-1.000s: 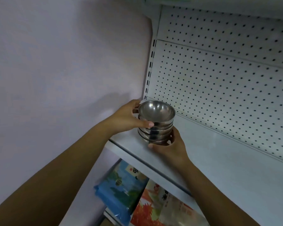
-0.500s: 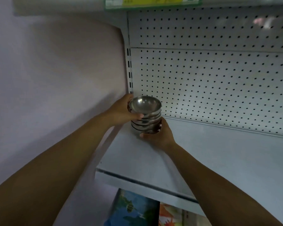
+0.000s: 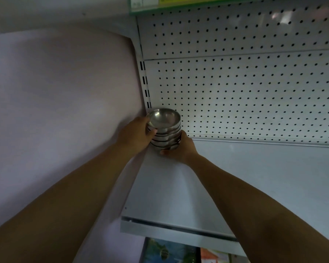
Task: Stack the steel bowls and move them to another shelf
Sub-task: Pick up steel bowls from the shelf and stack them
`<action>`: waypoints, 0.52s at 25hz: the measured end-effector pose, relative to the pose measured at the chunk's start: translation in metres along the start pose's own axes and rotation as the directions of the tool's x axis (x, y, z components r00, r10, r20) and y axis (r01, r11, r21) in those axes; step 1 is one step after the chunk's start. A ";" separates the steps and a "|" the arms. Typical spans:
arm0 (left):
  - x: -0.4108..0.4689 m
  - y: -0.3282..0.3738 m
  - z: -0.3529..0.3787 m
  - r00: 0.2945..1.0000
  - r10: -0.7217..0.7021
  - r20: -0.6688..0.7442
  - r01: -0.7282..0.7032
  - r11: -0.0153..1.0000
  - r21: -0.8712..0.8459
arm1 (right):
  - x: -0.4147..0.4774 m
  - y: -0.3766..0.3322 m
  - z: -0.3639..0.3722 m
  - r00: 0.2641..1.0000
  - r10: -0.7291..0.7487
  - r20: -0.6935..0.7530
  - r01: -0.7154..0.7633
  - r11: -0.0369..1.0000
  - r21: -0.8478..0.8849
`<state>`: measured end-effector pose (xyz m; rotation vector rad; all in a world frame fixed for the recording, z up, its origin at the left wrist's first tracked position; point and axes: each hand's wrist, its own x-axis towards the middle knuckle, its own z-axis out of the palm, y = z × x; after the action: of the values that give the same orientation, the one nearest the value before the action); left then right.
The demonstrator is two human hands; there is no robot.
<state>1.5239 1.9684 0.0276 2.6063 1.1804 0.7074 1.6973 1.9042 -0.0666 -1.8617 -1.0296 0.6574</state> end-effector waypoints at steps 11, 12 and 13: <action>0.009 -0.010 0.003 1.000 0.009 0.017 -0.010 0.994 0.105 | 0.022 -0.012 -0.008 0.997 -0.023 0.076 0.040 0.972 -0.233; 0.009 -0.010 0.004 1.000 0.004 0.025 -0.006 0.995 0.104 | 0.021 -0.013 -0.010 0.996 -0.026 0.081 0.045 0.968 -0.247; 0.008 -0.009 0.005 0.999 0.000 0.036 -0.003 0.995 0.101 | 0.019 -0.014 -0.012 0.995 -0.030 0.093 0.053 0.965 -0.256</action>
<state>1.5245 1.9806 0.0227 2.6901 1.2347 0.6133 1.7108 1.9189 -0.0497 -2.0436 -1.2586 0.6081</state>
